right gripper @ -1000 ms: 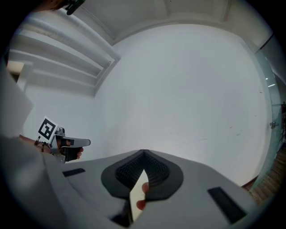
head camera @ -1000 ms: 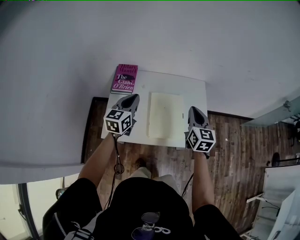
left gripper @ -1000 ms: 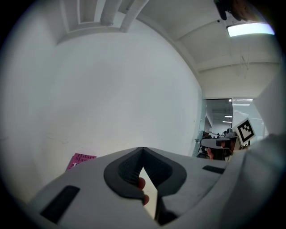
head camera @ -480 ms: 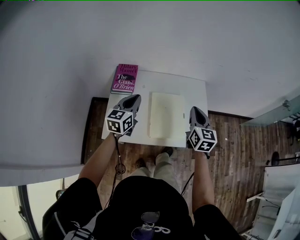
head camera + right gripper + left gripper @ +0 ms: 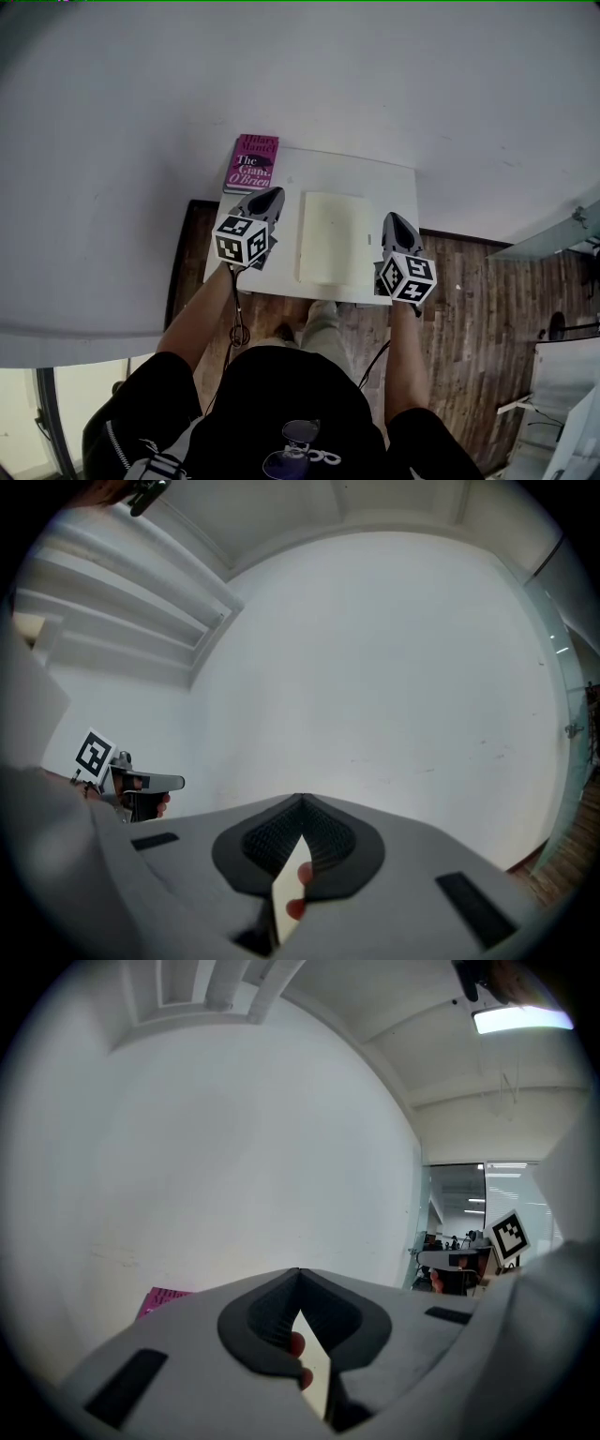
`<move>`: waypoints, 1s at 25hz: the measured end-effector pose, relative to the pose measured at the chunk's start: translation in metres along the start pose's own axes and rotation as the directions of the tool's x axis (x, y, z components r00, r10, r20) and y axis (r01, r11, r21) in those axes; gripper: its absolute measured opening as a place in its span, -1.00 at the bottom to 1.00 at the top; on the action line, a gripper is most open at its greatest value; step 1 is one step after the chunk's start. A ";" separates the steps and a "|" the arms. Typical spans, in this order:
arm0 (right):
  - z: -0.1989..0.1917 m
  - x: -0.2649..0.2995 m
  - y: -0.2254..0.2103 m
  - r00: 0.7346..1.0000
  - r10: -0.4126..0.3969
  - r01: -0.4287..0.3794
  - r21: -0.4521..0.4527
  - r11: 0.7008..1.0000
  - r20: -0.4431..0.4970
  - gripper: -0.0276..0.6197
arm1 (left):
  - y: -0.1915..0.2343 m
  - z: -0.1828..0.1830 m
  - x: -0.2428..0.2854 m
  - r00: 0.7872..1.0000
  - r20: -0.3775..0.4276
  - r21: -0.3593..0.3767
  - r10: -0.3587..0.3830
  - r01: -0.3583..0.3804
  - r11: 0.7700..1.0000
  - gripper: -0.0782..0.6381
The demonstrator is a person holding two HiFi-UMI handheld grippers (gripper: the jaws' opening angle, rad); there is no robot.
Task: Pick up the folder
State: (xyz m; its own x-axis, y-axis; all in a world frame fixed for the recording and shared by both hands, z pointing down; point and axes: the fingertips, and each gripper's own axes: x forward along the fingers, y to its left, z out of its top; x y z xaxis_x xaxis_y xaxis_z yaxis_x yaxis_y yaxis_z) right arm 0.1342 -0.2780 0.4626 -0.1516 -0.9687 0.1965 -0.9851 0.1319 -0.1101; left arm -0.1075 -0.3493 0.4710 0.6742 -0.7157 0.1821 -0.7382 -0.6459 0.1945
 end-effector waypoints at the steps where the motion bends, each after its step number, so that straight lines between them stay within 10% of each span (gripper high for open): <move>1: 0.001 0.002 -0.002 1.000 0.000 0.000 0.004 1.000 0.004 -0.85 | 0.000 0.000 0.003 1.000 -0.002 0.004 0.000 0.000 1.000 -0.73; 25: -0.007 0.054 -0.041 0.999 0.027 -0.026 0.052 0.998 -0.021 -0.85 | 0.006 -0.001 0.056 0.999 -0.027 0.003 0.024 -0.024 1.000 -0.73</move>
State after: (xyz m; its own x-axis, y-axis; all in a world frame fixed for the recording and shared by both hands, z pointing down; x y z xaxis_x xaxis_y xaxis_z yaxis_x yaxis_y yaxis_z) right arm 0.1661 -0.3341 0.4846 -0.1799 -0.9602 0.2137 -0.9753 0.1458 -0.1661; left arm -0.0744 -0.3930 0.4835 0.6566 -0.7237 0.2127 -0.7543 -0.6293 0.1872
